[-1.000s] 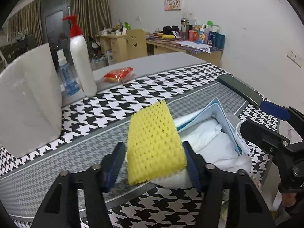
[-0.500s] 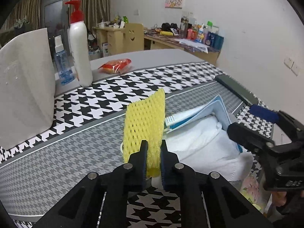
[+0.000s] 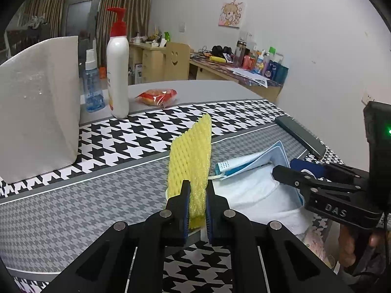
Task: Organize soft objects
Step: 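Close the left gripper on the sponge while the right gripper grasps the blue mask, then carry the sponge and mask in both grippers toward the white foam box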
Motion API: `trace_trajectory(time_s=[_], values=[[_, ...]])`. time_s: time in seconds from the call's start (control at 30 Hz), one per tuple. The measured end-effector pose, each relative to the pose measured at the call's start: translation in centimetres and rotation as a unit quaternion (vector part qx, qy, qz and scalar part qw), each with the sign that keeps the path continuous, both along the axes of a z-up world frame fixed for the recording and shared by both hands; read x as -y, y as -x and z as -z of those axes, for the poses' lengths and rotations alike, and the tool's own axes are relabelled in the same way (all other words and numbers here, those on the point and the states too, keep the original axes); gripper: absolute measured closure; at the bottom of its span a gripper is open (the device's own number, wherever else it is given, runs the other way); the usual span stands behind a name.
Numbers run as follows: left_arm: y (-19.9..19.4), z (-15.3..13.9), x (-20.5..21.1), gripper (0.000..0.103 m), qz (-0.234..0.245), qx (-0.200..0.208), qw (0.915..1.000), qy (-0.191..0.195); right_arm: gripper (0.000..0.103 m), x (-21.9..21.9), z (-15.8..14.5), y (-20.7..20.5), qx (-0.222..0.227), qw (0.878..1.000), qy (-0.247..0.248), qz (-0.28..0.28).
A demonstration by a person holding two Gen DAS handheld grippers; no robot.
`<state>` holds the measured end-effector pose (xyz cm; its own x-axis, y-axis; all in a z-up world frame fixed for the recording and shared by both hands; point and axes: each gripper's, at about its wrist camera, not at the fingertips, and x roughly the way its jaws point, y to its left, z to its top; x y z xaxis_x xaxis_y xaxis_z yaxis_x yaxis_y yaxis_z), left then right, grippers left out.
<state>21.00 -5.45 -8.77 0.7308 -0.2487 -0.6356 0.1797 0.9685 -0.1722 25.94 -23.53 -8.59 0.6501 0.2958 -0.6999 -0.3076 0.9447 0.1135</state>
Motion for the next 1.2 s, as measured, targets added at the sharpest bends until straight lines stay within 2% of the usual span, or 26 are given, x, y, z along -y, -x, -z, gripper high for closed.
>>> trace_trajectory(time_s=[0.17,0.27,0.43,0.7,1.2], values=[[0.3,-0.2,-0.2,0.091,-0.005,0.009,0.9999,0.002,0.075,0.2,0.2,-0.2,-0.012,1.000,-0.004,0.005],[0.6,-0.4,-0.3,0.091,-0.008,0.015,0.9999,0.003,0.085,0.4,0.1,-0.1,-0.011,1.000,-0.007,0.008],[1.1,-0.6,-0.2,0.092,-0.006,0.026,0.9996,0.001,0.095,1.0,-0.7,0.3,-0.001,1.000,-0.020,0.016],[2.0,-1.4,-0.2,0.092,-0.005,0.045,0.9990,0.002,0.096,1.9,-2.5,1.1,0.028,0.999,-0.035,0.031],[5.0,-5.1,-0.8,0.092,-0.002,0.090,0.9959,0.003,0.096,1.8,-5.2,3.1,0.071,0.996,-0.047,0.032]])
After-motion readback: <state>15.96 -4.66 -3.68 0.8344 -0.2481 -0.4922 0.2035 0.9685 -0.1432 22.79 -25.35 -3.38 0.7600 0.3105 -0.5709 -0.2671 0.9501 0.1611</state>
